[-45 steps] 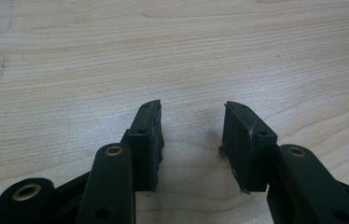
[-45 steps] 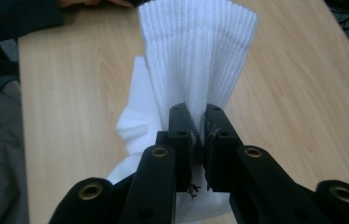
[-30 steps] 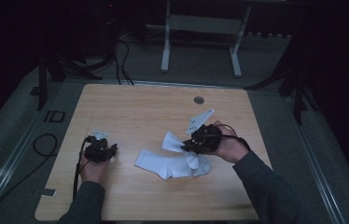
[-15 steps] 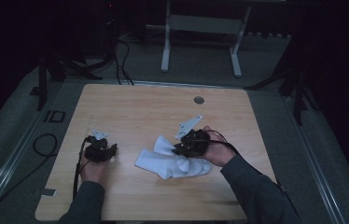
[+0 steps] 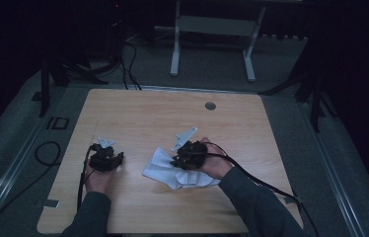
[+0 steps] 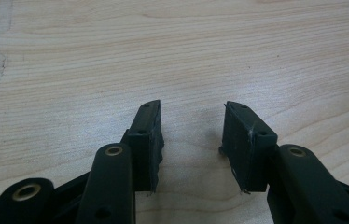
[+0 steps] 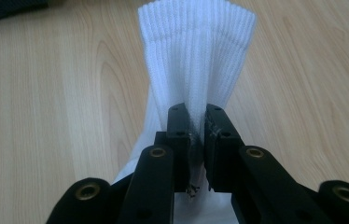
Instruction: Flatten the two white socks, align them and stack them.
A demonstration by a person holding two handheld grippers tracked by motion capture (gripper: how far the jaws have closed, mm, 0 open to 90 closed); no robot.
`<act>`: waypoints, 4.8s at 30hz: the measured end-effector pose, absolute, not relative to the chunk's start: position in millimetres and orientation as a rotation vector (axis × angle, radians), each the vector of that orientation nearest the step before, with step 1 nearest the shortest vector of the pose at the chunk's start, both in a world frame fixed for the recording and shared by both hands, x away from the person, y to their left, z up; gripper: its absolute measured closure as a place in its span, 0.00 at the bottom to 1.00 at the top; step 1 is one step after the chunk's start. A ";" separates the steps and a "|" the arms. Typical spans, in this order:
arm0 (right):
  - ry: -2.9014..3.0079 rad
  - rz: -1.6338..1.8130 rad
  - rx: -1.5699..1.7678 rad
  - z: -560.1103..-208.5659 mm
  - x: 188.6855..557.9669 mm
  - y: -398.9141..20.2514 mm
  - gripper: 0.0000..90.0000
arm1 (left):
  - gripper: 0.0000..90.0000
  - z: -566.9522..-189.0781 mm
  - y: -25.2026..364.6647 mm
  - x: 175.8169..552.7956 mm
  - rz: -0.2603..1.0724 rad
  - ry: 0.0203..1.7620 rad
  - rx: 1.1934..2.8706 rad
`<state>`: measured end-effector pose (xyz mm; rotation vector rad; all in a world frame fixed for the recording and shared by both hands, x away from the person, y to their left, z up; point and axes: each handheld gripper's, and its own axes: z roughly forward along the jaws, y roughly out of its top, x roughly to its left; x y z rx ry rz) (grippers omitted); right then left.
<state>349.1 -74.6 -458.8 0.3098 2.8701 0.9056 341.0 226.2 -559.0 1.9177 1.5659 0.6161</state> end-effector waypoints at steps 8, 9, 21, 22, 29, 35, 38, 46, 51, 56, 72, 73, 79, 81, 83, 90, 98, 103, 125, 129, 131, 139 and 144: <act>2.853 0.790 0.296 -482.6 345.3 -50.6 0.91 | 0.64 -559.2 225.9 341.0 0.618 1.565 1.916; 2.852 0.778 0.298 -485.8 345.3 -48.6 0.91 | 0.64 -559.1 225.9 340.9 0.618 1.566 1.916; 2.886 0.758 0.399 -506.6 348.5 -41.5 0.90 | 0.64 -559.1 225.6 340.9 0.617 1.567 1.915; 2.886 0.757 0.410 -509.2 348.9 -40.2 0.90 | 0.64 -559.1 225.6 340.8 0.617 1.567 1.915; 2.878 0.762 0.457 -519.9 352.2 -36.8 0.88 | 0.64 -559.1 225.5 340.8 0.617 1.567 1.914; 2.860 0.774 0.459 -521.8 351.8 -35.8 0.64 | 0.65 -558.4 224.9 340.2 0.610 1.567 1.922; 2.855 0.794 0.457 -517.5 351.2 -37.2 0.61 | 0.69 -558.2 224.5 340.0 0.605 1.560 1.925; 2.822 0.762 0.454 -501.1 352.1 -45.9 0.57 | 0.79 -552.8 218.1 336.8 0.533 1.498 1.938; 2.817 0.724 0.425 -494.9 349.8 -49.8 0.58 | 0.92 -543.7 211.4 332.7 0.511 1.441 1.933; 2.797 0.735 0.454 -491.0 351.0 -58.4 0.59 | 0.98 -530.1 192.1 327.1 0.514 1.326 1.963; 2.745 0.693 0.547 -479.7 348.1 -102.8 0.61 | 0.98 -534.7 132.3 325.1 0.424 1.149 2.077; 2.743 0.689 0.555 -479.0 348.3 -105.4 0.62 | 0.98 -536.0 131.2 325.2 0.424 1.146 2.086; 2.721 0.702 0.613 -475.4 348.6 -118.8 0.64 | 0.98 -550.0 124.2 324.2 0.413 1.148 2.145; 2.718 0.702 0.627 -475.7 348.2 -122.0 0.65 | 0.98 -549.5 122.5 322.9 0.426 1.143 2.162; 2.720 0.699 0.641 -477.4 347.5 -125.6 0.65 | 0.98 -550.3 122.2 322.2 0.430 1.142 2.158; 2.728 0.662 0.691 -488.6 347.4 -141.9 0.69 | 0.98 -551.1 123.4 322.0 0.422 1.145 2.151; 2.739 0.638 0.747 -500.6 347.4 -155.1 0.70 | 0.98 -551.2 124.3 321.1 0.426 1.151 2.152; 2.752 0.621 0.794 -509.1 348.5 -164.3 0.70 | 0.98 -551.4 124.3 320.9 0.429 1.153 2.151; 2.805 0.632 0.903 -531.8 356.2 -173.6 0.63 | 0.98 -552.0 125.3 320.7 0.425 1.150 2.147; 2.813 0.644 0.912 -532.1 356.9 -174.7 0.66 | 0.98 -552.1 125.3 320.6 0.426 1.150 2.146; 2.825 0.656 0.911 -532.2 357.0 -174.6 0.75 | 0.98 -552.1 125.3 320.6 0.426 1.150 2.148; 2.830 0.642 0.927 -530.9 359.6 -179.8 0.93 | 0.98 -552.2 125.1 320.4 0.428 1.148 2.148; 2.827 0.644 0.943 -530.8 360.1 -183.9 0.94 | 0.98 -552.3 125.1 320.4 0.429 1.147 2.149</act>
